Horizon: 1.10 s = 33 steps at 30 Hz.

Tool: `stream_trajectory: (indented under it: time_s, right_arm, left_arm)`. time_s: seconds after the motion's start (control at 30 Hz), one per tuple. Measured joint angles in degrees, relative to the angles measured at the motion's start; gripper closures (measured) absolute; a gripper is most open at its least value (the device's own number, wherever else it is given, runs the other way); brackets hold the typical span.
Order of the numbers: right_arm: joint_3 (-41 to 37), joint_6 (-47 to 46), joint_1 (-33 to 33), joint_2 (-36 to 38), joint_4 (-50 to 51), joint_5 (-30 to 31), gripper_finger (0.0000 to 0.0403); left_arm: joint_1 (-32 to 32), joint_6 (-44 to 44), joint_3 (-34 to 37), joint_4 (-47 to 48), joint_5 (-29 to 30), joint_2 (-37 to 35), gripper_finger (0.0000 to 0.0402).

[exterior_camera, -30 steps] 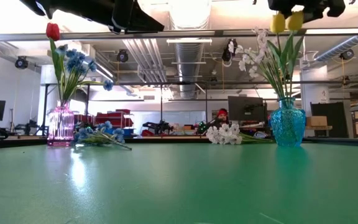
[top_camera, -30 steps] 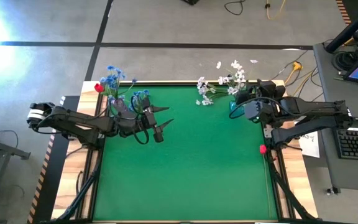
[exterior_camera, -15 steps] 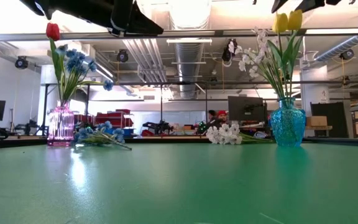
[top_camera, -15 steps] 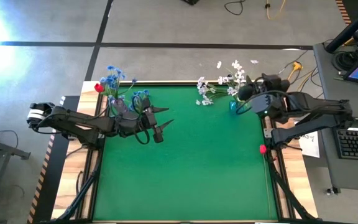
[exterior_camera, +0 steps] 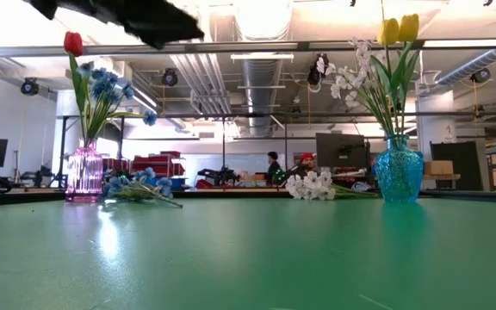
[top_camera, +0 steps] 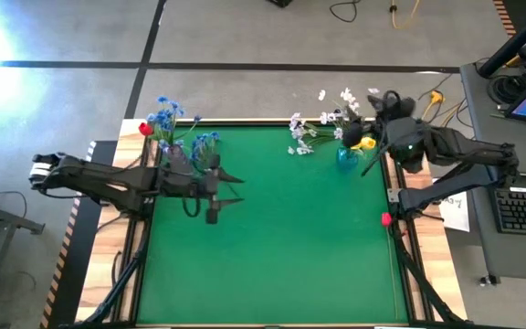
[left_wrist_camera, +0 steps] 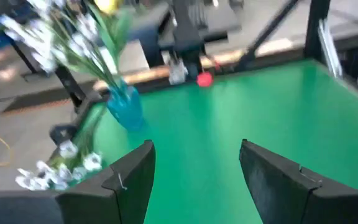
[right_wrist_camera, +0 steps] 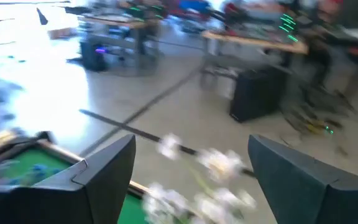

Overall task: Sort flowers into vase by color
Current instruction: Put the blue flowers into the purple vase

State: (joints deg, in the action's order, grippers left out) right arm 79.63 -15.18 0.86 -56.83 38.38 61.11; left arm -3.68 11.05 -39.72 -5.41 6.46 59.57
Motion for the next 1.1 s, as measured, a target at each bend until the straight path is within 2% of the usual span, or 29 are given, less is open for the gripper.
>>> stream_trajectory:
  time_s: [0.13,0.3,0.43,0.63,0.8,1.0,1.1]
  right_arm:
    - [2.78,10.86,0.00,-4.45,-9.72,-8.48,0.0103]
    - [7.97,13.41,0.00,-11.73,-10.29,-18.55,0.0104]
    - [10.42,15.25,0.00,-18.40,-10.38,-24.57,0.0104]
    - [14.78,16.22,-0.02,-27.12,-9.51,-25.76,0.0104]
    - [18.54,16.79,-0.04,-33.52,-8.66,-27.09,0.0109]
    - [19.87,16.96,-1.42,-42.72,-13.47,-39.52,0.0110]
    - [19.83,17.23,-2.35,-48.41,-17.40,-42.07,0.0110]
  left_arm:
    - [0.04,-2.04,-4.25,6.67,1.09,-4.89,0.0180]
    - [0.04,-3.04,-13.17,17.47,3.79,-7.45,0.0180]
    - [0.02,-1.96,-19.17,23.45,8.91,-7.39,0.0180]
    - [0.04,1.12,-24.19,31.20,14.70,-7.16,0.0180]
    - [0.04,1.31,-25.94,36.30,17.07,-7.67,0.0180]
    - [0.00,-1.48,-24.16,36.84,17.08,-9.78,0.0180]
    - [0.00,-3.11,-22.74,36.89,17.09,-11.07,0.0180]
